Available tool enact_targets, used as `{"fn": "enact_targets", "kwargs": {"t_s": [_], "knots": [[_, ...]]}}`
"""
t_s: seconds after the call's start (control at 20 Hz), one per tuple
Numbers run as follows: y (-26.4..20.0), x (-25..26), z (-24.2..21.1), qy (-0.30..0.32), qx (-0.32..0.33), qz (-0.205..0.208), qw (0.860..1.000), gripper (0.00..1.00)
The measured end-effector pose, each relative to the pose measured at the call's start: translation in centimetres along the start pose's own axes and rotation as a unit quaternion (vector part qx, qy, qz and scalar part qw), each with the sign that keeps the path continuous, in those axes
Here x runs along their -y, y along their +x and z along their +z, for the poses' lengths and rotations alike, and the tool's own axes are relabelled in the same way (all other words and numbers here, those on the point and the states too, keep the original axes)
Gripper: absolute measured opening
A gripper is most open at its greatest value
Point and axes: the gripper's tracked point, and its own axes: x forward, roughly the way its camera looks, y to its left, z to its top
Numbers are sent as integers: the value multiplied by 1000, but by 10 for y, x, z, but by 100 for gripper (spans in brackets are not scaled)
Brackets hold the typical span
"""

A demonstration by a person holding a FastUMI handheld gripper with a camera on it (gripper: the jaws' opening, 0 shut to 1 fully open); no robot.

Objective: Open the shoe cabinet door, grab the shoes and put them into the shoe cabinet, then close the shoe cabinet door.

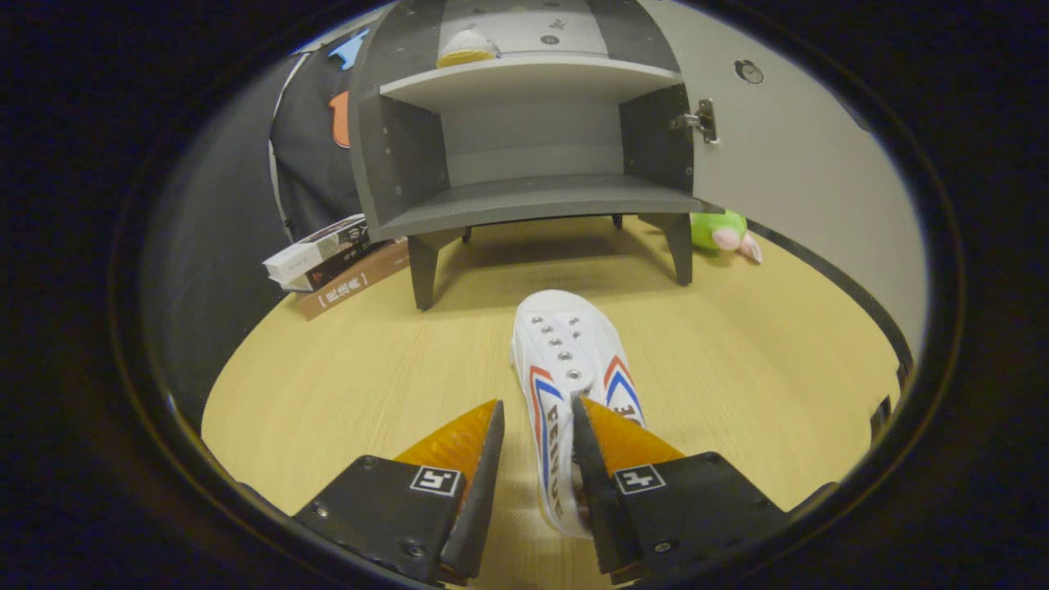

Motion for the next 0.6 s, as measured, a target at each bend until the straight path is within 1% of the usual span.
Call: {"fn": "enact_targets", "kwargs": {"t_s": [0.15,0.2,0.35,0.45,0.5,0.6], "knots": [[13,5,8,16,2,0,1000,46],[18,3,9,20,9,0,1000,37],[22,4,11,5,25,8,1000,35],[24,7,15,6,42,17,999,33],[21,6,16,16,45,35,998,26],[20,9,20,31,50,51,997,10]]}}
